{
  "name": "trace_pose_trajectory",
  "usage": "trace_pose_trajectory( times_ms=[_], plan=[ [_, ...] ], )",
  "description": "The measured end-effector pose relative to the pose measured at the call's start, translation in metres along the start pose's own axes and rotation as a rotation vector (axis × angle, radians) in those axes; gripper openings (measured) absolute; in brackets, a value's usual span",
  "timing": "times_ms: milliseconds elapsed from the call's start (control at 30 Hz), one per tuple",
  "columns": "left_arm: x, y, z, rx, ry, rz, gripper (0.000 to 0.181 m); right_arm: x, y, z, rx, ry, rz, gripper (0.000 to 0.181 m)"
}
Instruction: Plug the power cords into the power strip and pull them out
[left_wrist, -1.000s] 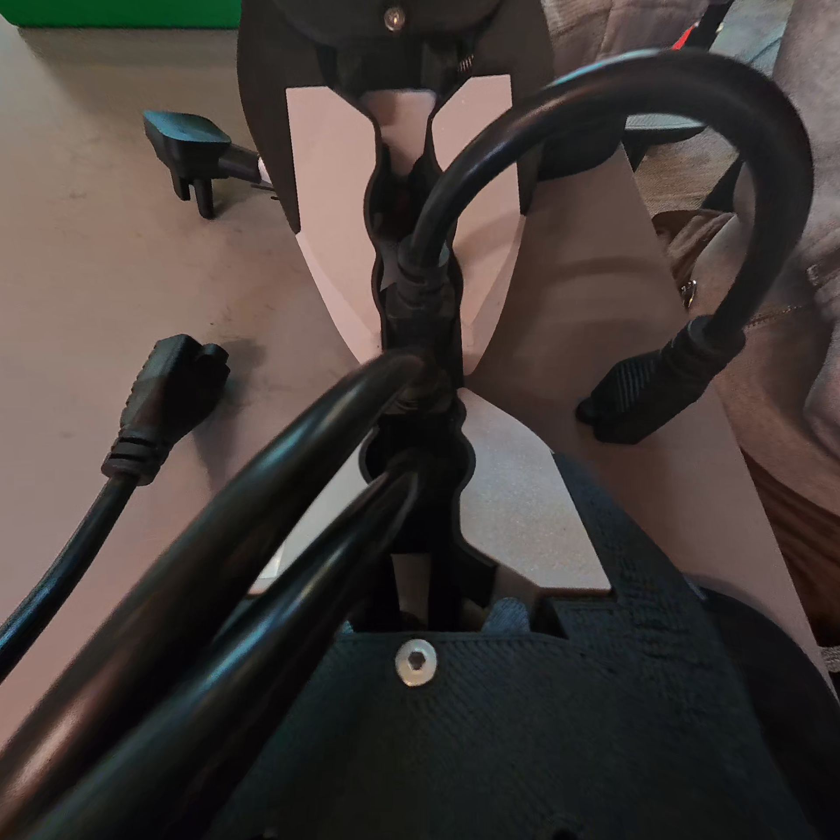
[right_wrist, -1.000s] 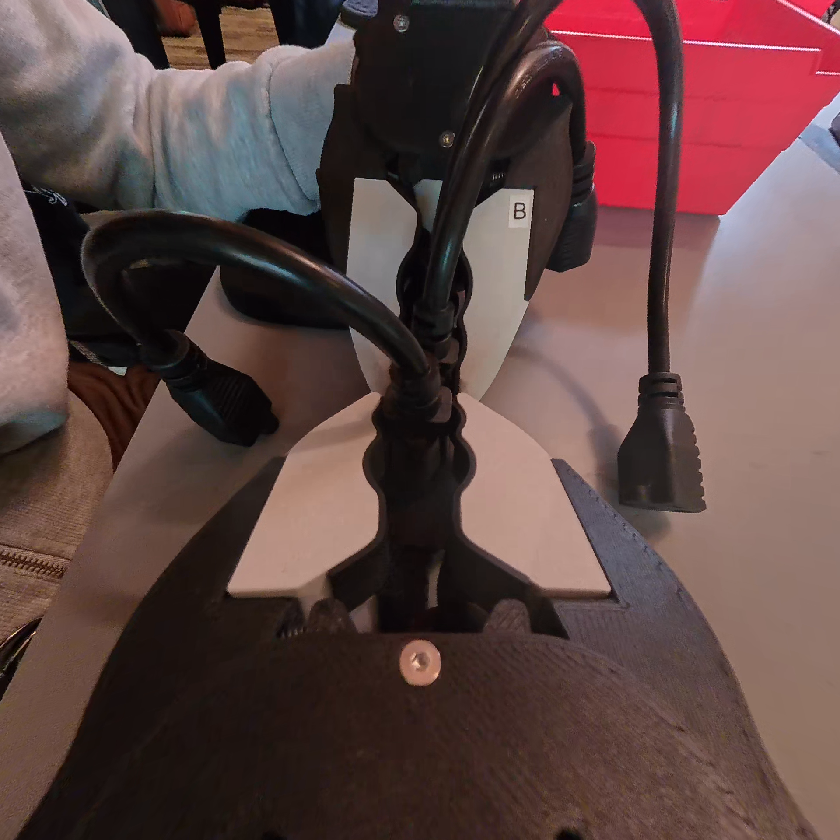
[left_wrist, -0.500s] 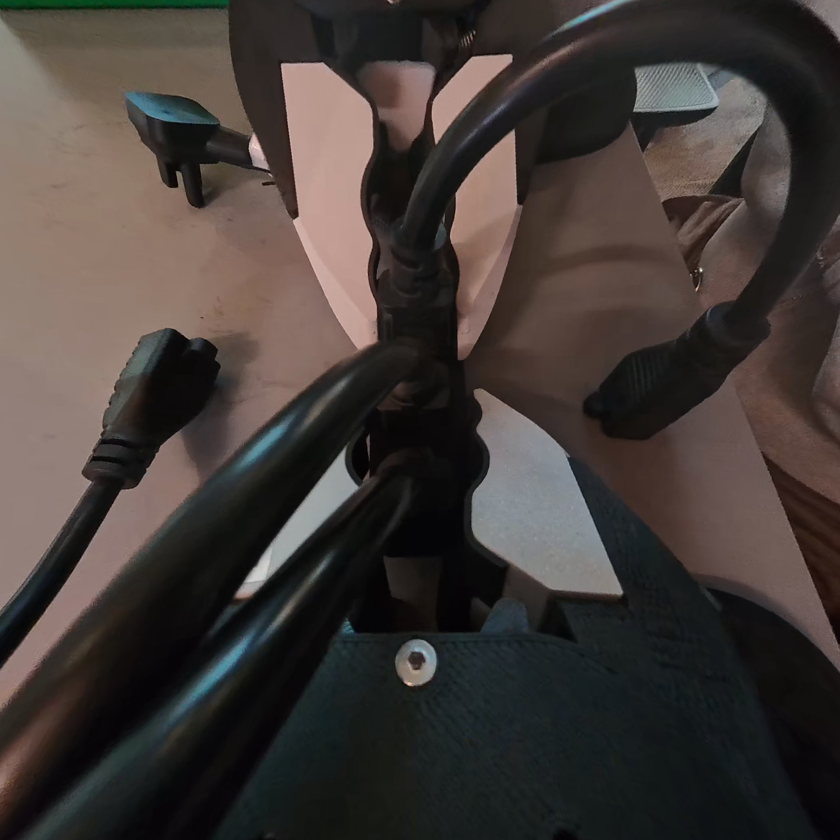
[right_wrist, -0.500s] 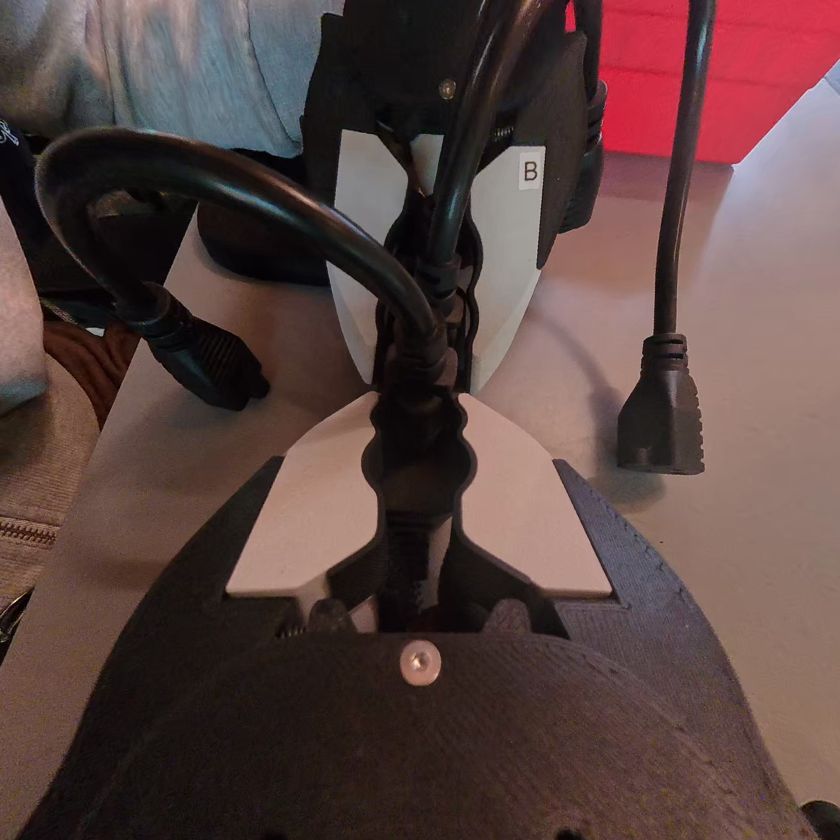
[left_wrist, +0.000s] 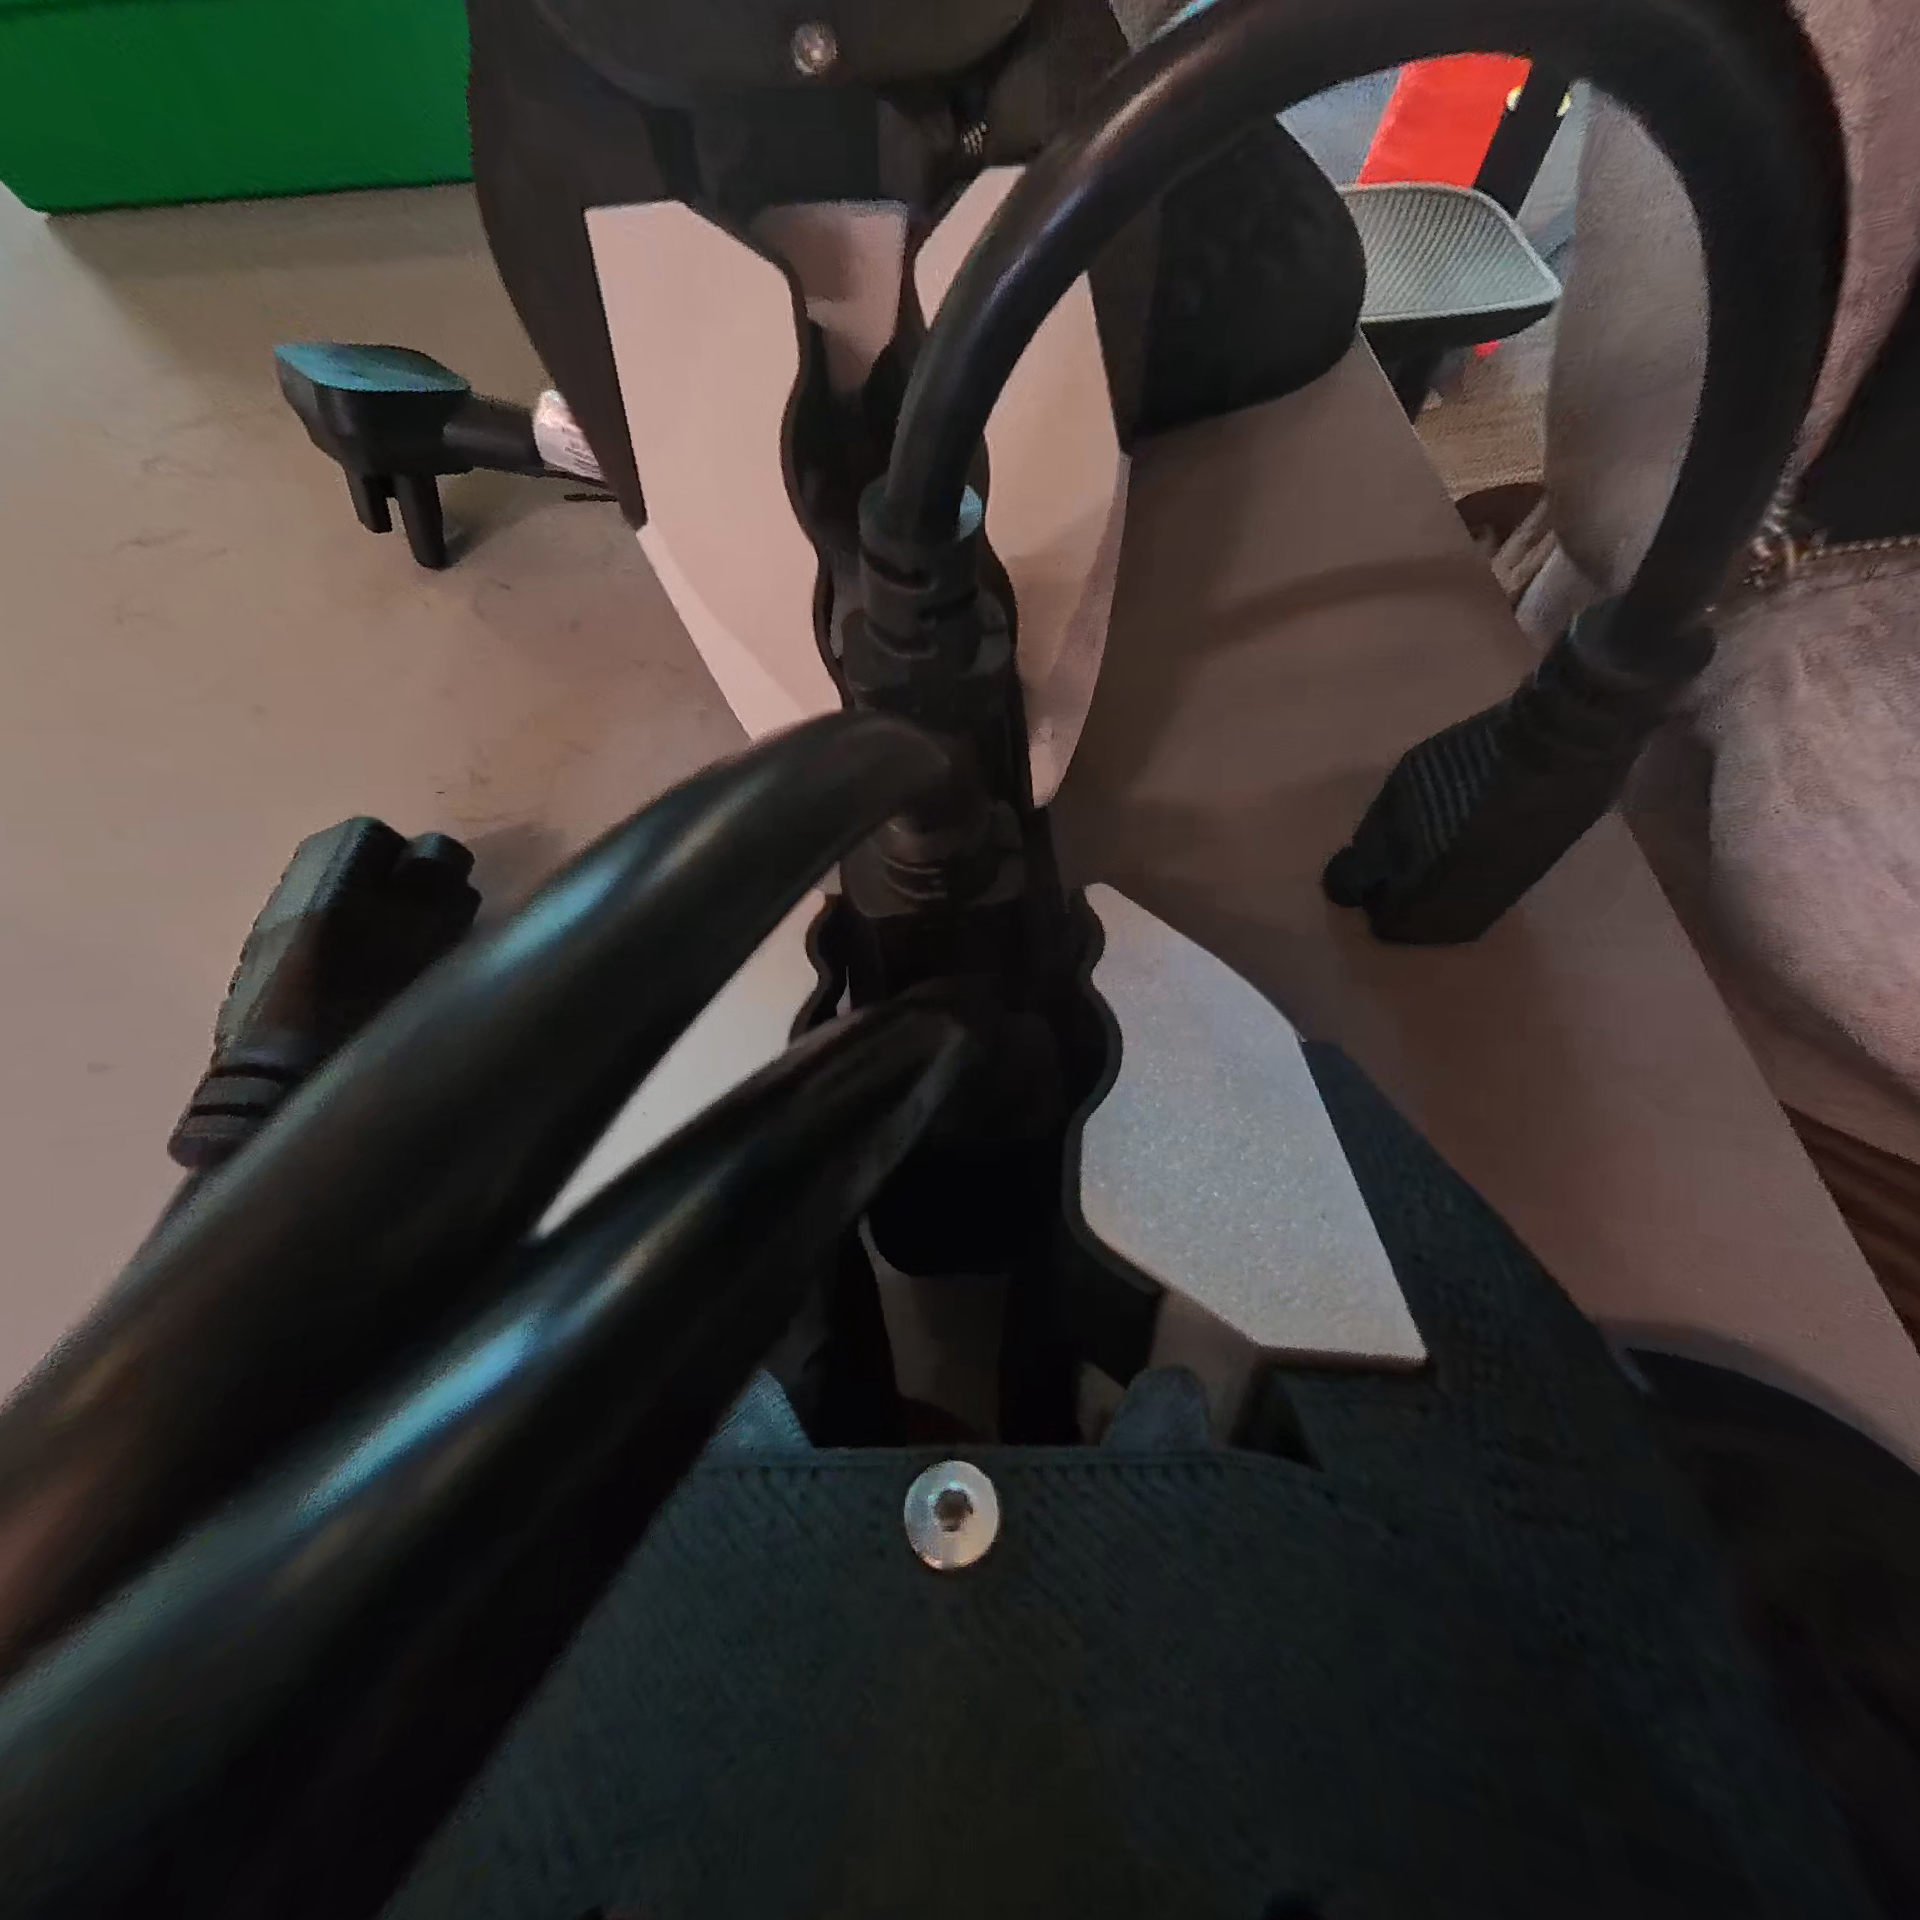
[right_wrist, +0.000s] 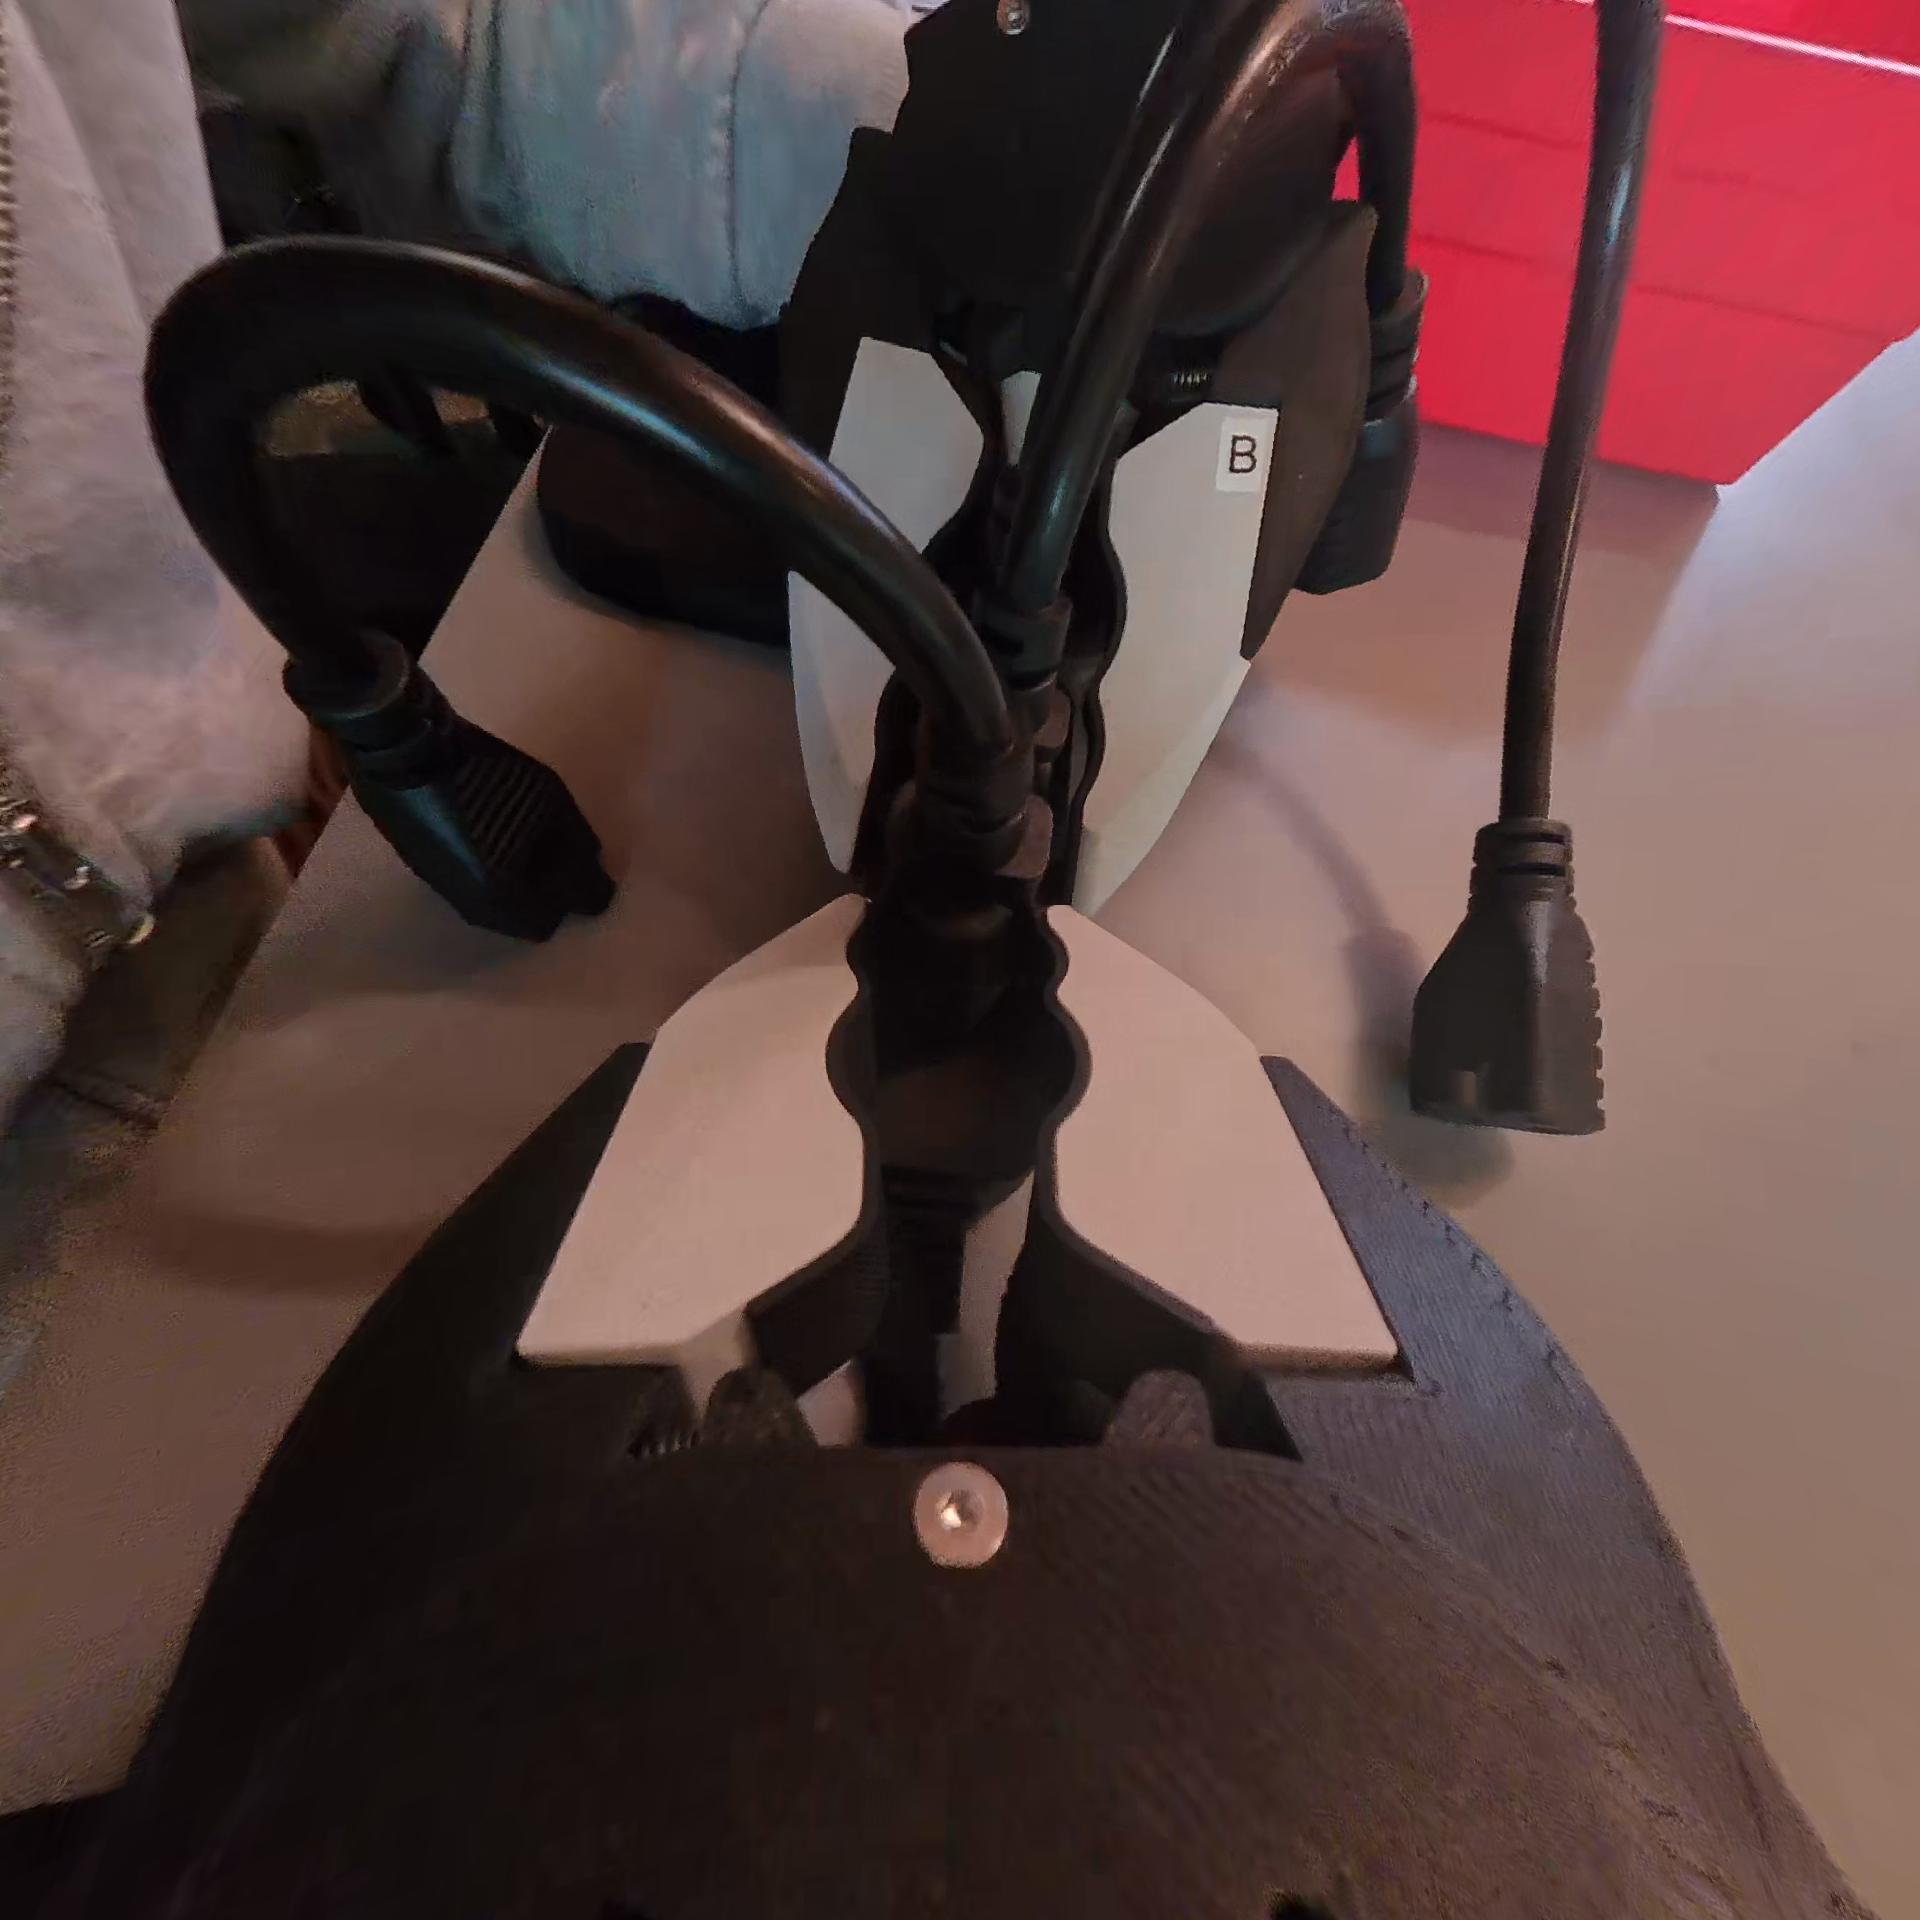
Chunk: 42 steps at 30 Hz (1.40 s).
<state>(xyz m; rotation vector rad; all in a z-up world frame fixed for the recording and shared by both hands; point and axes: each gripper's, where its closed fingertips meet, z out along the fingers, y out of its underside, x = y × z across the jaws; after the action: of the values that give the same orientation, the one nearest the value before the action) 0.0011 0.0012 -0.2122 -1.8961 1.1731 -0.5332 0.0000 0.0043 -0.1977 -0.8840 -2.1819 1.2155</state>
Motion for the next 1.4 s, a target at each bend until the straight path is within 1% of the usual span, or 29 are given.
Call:
trace_pose_trajectory(
  times_ms=[33,67,100,133,167,200,267,300,333,433,500,667,833,1000,1133,1267,1400],
  plan=[
    [0.001,0.000,0.000,-0.003,0.001,0.011,0.044,-0.001,0.001,0.001,-0.006,-0.009,0.001,0.027],
    [0.002,0.000,0.000,-0.005,-0.006,0.018,0.043,-0.001,0.001,0.001,-0.011,-0.012,-0.001,0.027],
    [0.004,0.004,-0.001,-0.031,-0.013,0.039,0.060,-0.002,0.001,0.002,-0.012,-0.011,-0.008,0.027],
    [0.003,0.012,-0.002,-0.102,-0.053,0.063,0.085,-0.002,0.001,0.002,-0.013,-0.006,-0.016,0.027],
    [-0.002,0.020,-0.007,-0.188,-0.115,0.072,0.105,-0.002,0.001,0.002,-0.012,-0.001,-0.022,0.027],
    [0.000,0.020,-0.014,-0.226,-0.128,0.052,0.106,-0.002,0.001,0.002,-0.012,0.002,-0.025,0.028],
    [0.013,0.016,-0.028,-0.266,-0.096,-0.035,0.090,-0.002,0.001,0.002,-0.013,-0.001,-0.019,0.028],
    [0.017,0.012,-0.032,-0.265,-0.098,-0.093,0.079,-0.002,0.001,0.002,-0.013,-0.002,-0.018,0.028],
    [0.018,0.009,-0.037,-0.252,-0.122,-0.157,0.068,-0.002,0.001,0.002,-0.012,-0.001,-0.019,0.028],
    [0.016,-0.006,-0.048,-0.188,-0.162,-0.331,0.048,-0.002,0.001,0.002,-0.012,-0.004,-0.015,0.028],
    [0.011,-0.007,-0.047,-0.209,-0.179,-0.378,0.039,-0.002,0.001,0.002,-0.012,-0.010,-0.005,0.028],
    [0.005,0.007,-0.035,-0.333,-0.170,-0.392,0.027,-0.001,0.001,0.002,-0.011,-0.014,0.011,0.028],
    [0.006,0.012,-0.033,-0.465,-0.153,-0.364,0.026,-0.001,0.002,0.002,-0.013,-0.015,0.023,0.028],
    [0.009,0.016,-0.033,-0.608,-0.103,-0.359,0.026,-0.001,0.001,0.002,-0.014,-0.019,0.051,0.028],
    [0.008,0.016,-0.032,-0.612,-0.078,-0.335,0.027,0.000,-0.001,0.001,0.001,0.002,0.042,0.027],
    [0.013,0.012,-0.029,-0.567,-0.051,-0.368,0.028,-0.004,-0.005,-0.004,0.048,-0.041,0.056,0.026],
    [0.013,0.013,-0.029,-0.606,-0.025,-0.315,0.028,-0.004,-0.006,-0.002,0.046,-0.057,0.040,0.025]
  ],
)
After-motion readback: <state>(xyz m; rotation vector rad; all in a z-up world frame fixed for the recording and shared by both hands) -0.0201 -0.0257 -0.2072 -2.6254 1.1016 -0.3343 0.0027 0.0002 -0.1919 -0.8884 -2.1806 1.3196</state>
